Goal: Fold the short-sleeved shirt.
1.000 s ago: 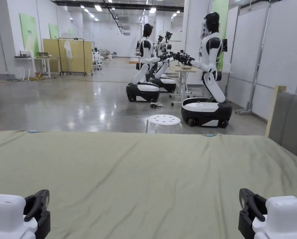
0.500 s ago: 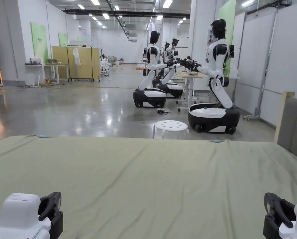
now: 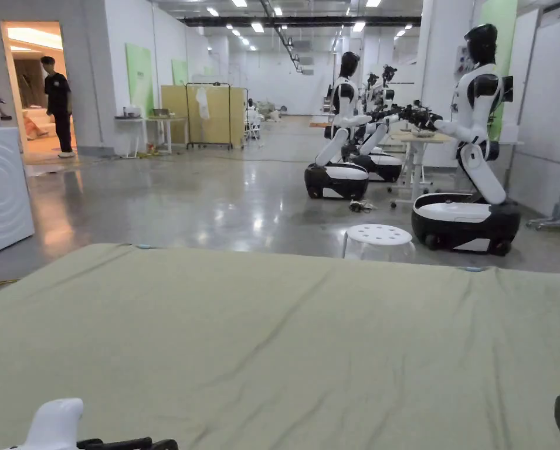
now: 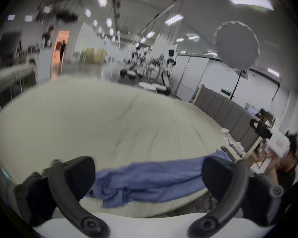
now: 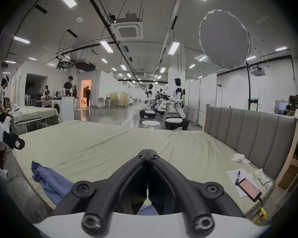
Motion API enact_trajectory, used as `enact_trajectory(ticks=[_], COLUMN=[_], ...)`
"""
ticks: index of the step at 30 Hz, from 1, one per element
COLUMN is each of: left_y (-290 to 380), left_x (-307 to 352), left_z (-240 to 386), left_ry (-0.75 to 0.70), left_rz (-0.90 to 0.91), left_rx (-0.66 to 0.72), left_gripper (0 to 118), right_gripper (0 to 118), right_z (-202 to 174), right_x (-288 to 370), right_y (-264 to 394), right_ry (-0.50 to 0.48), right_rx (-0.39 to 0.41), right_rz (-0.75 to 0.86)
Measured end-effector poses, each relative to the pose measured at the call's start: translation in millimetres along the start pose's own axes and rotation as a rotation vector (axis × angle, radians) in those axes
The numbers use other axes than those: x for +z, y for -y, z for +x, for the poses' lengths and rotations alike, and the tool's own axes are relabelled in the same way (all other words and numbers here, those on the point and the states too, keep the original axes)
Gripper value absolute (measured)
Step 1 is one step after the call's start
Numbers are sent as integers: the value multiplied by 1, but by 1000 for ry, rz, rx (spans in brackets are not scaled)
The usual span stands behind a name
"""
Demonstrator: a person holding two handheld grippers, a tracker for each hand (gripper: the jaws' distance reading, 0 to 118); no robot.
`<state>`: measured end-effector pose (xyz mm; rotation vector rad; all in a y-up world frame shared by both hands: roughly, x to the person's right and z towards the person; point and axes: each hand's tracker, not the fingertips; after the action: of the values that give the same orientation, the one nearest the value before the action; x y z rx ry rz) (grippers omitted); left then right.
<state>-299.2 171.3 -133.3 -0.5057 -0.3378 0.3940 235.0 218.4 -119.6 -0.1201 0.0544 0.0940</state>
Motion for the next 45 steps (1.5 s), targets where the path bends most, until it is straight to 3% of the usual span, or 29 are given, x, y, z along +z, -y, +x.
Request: enact_trajectory(ticks=[3,7,9,13,16,19,23,26,30,31,32,33,34,36,37,42,45], left_y=[5,-1,4,23,39,40,40,40,41,40,38,42,42,46,48,34,14], left_x=[7,-11,-26,-47,-69,-80,-113,-135,-141,-138,-136,-131,-131,-132,-128,-123,-126], left_z=[-39,-90,-125,-140,-140,-140,-133,-130,-117,-118,-121,-112,-114,-116,-101,-80,-28], left_ry=[-62,204,261,252,361,451,511,529,428,399,365,332,274,177,244,318,469], left_rz=[-123,-299,-337,-353,-483,-447,-484,-483,-457,-450,-447,-446,-448,-483,-498,-463,-448], left_rx=[123,443,534,534,571,550,652,596,552,553,562,576,600,583,553,581,571], left_gripper=[118,118,118,118,118,118,118,118,118,111,92,52,20,20,20,20,20], right_gripper=[3,4,4,4,4,4,4,4,4,4,4,4,4,4,4,4,4], right_z=[-3,-13,-17,-25,-30,-35,-38,-38,-30,-27,-24,-20,-17,-12,-9,7,17], right_x=[-8,-18,-22,-37,-46,-52,-60,-60,-56,-54,-53,-53,-52,-51,-50,-42,-35], right_y=[4,9,12,17,19,21,22,22,24,25,25,25,26,26,26,26,25], right_ry=[-35,-64,-72,-75,-92,-105,-109,-120,-114,-107,-101,-94,-90,-83,-76,-56,-32], right_rx=[-17,4,19,31,26,37,45,32,53,57,56,51,42,25,19,6,-12], right_rz=[-37,-76,-89,-125,-143,-156,-172,-171,-177,-178,-178,-179,-181,-180,-181,-169,-158])
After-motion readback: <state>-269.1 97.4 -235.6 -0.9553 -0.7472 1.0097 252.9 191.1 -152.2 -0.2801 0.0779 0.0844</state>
